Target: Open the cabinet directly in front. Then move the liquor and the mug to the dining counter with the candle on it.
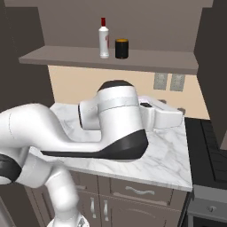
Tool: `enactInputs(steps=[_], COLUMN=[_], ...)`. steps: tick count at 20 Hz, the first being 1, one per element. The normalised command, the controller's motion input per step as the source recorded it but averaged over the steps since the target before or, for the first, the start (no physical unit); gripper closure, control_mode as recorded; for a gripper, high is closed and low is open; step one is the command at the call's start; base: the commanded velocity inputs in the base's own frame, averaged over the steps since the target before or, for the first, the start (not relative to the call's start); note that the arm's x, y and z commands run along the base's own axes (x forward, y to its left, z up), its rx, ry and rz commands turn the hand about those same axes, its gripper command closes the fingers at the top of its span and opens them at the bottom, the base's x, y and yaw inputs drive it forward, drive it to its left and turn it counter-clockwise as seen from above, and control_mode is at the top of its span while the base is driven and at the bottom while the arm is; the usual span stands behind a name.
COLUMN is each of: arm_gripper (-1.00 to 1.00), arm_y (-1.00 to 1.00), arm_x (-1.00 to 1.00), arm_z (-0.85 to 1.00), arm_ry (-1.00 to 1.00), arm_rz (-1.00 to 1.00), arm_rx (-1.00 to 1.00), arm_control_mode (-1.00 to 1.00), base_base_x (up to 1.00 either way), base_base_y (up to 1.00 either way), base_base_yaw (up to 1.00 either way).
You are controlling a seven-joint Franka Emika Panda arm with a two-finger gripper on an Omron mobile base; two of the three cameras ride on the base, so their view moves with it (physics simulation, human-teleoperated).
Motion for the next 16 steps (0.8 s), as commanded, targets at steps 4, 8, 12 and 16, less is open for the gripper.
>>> enactInputs(steps=[4,8,12,16], arm_gripper=[-1.00,-1.00,-1.00,-1.00], arm_y=[0.67,0.62,0.52,0.40], arm_x=[0.07,0.09,0.10,0.14], arm_z=[0.00,0.00,0.04,0.16], arm_ry=[-0.15,-0.24,-0.28,-0.29], arm_rz=[-0.01,-0.10,-0.14,-0.18], arm_rx=[0.47,0.51,0.53,0.57], arm_control_mode=[-1.00,-1.00,-1.00,-1.00], base_base_x=[0.00,0.00,0.00,0.00], base_base_y=[0.00,0.00,0.00,0.00], base_base_yaw=[0.00,0.00,0.00,0.00])
